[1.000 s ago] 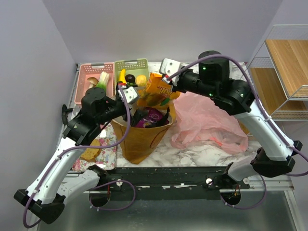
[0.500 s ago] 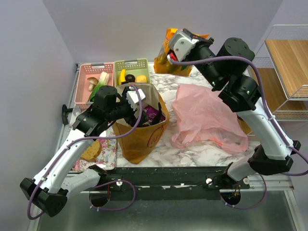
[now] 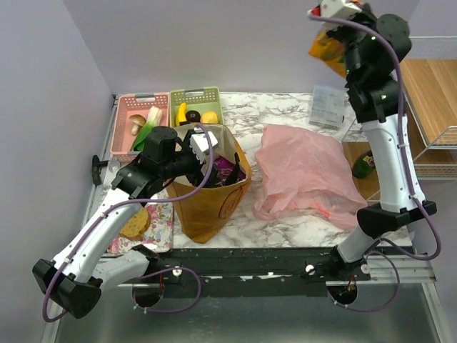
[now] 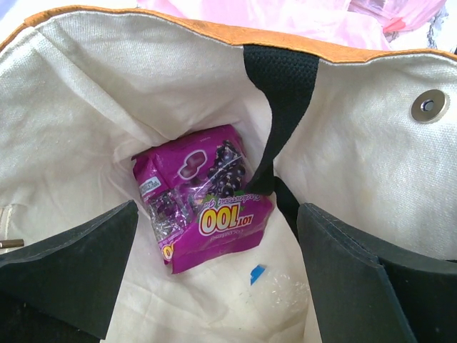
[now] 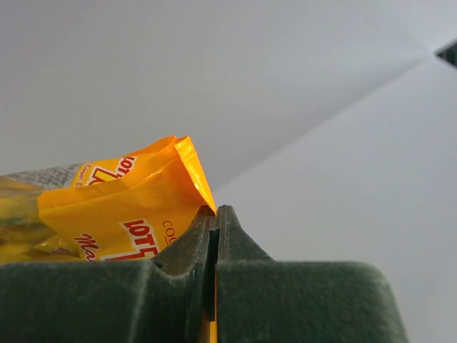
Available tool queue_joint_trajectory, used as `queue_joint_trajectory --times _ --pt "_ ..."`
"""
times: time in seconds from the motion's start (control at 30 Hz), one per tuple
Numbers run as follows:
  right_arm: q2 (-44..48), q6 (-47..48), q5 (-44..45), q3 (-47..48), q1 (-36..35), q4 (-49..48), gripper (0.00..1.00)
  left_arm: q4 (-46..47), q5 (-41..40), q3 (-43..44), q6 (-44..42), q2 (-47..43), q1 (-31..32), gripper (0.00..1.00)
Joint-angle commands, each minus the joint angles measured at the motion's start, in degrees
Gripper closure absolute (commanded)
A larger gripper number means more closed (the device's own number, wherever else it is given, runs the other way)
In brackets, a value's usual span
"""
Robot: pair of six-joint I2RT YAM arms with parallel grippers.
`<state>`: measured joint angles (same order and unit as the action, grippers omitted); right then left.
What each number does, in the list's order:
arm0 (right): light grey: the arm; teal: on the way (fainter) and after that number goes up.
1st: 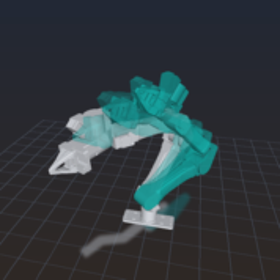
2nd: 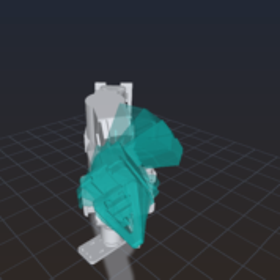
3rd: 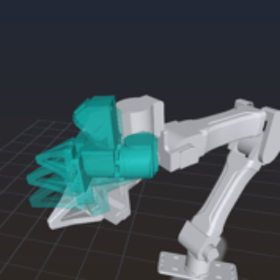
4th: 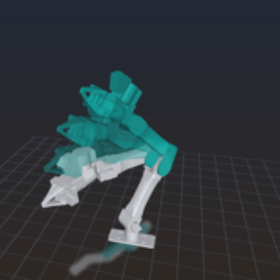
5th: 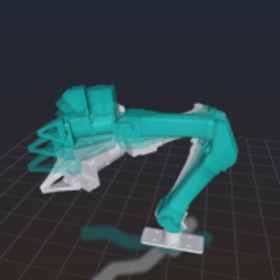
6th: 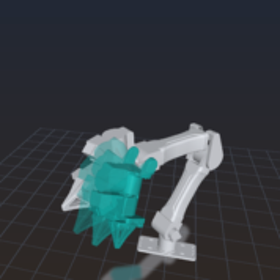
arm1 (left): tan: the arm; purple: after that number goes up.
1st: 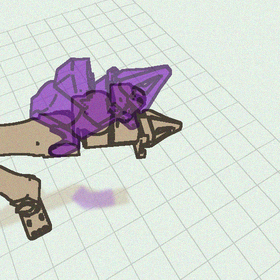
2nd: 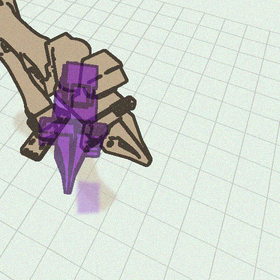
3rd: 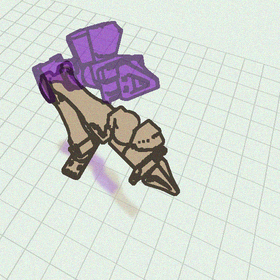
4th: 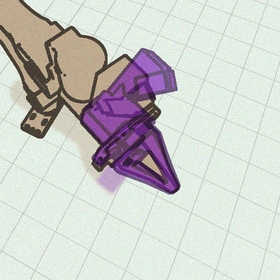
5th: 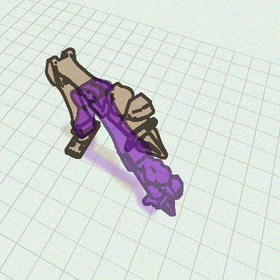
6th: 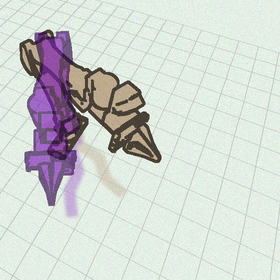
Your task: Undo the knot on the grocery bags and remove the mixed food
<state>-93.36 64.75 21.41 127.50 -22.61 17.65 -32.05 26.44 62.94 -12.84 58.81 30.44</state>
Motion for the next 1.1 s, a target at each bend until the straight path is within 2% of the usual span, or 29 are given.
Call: queue_joint_trajectory --times 0.0,0.13,0.37,0.5,0.67,1.07 --pt "-1.2 -1.3 -1.6 8.9 8.5 -7.3 0.99 0.3 1.7 -0.2 0.0 -0.2 -0.1 0.06" --pt "-2.5 0.2 -3.0 11.8 12.9 -9.9 0.99 0.5 2.0 -0.5 -0.3 0.1 -0.1 0.06" --pt "-3.6 6.3 -2.9 12.3 16.4 -15.7 0.99 0.3 2.4 0.8 -1.0 1.8 -0.1 0.06" --pt "-3.4 9.0 -2.2 10.1 19.4 -17.1 0.99 0.5 1.8 1.4 -2.1 2.5 -0.1 0.06" --pt "-2.7 7.3 -4.0 6.6 25.0 -17.1 0.99 0.2 1.3 2.0 -3.0 3.2 -0.2 0.07" --pt "-5.5 5.2 -16.9 2.9 41.4 -17.1 0.99 1.2 1.5 3.0 -1.7 4.7 -0.2 0.06"
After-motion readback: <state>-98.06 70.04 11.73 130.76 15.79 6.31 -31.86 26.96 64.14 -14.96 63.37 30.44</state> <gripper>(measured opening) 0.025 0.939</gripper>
